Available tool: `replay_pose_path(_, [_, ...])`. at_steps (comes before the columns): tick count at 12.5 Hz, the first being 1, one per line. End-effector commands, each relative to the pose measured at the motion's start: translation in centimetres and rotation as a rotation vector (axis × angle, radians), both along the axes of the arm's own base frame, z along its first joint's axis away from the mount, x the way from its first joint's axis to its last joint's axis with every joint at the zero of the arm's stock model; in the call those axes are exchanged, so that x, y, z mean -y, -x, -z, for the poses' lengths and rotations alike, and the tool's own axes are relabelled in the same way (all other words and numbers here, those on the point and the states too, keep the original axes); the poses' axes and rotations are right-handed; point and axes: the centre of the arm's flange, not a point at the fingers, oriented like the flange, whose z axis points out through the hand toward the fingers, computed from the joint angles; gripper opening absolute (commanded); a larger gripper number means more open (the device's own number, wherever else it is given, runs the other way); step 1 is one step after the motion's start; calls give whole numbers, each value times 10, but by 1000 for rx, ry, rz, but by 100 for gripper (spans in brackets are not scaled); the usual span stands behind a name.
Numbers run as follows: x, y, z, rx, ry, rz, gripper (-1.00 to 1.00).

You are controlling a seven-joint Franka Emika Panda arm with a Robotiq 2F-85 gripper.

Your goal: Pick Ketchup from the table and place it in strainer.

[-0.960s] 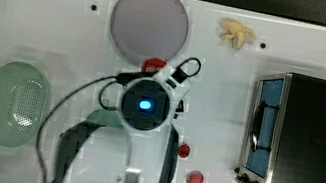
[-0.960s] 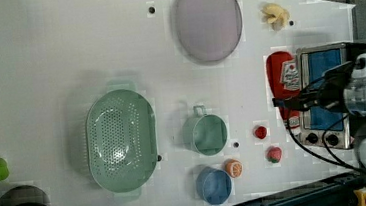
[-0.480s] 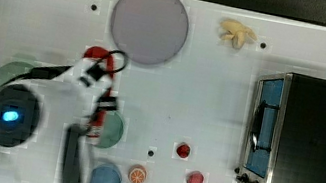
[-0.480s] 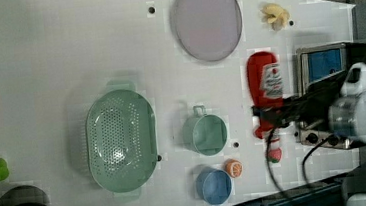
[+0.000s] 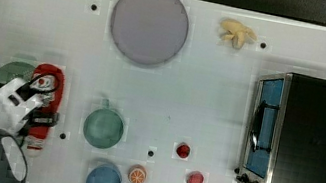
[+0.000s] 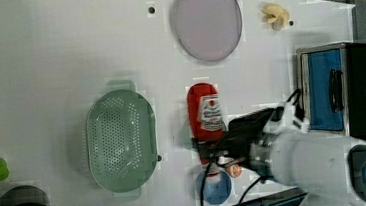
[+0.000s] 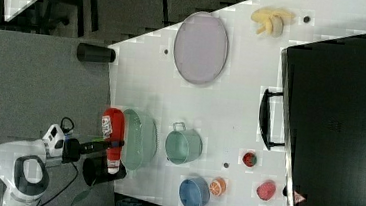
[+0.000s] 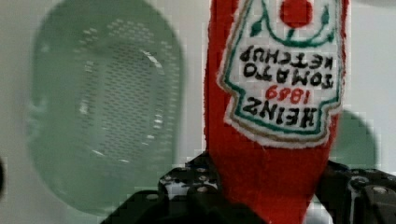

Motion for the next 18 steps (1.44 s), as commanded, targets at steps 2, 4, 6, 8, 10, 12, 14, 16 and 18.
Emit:
replay_pose_path(2, [-30,-5,21,13,-118,230,21])
replay_pose_path(4, [-45,-1,45,-27,-162,278,21])
replay_pose_path(6, [-53,-2,68,-60,-204,291,21])
replay_pose_path(8, [-60,-2,90,-86,-248,294,21])
replay_pose_path(10, [-62,-4,111,-108,-284,303,27])
replay_pose_path(12, [-62,-4,130,-114,-291,282,68])
replay_pose_path(14, [-65,-6,127,-92,-304,266,100])
replay_pose_path(16, [-60,-16,104,-50,-298,290,100])
replay_pose_path(18, [-48,-31,66,-10,-250,354,100])
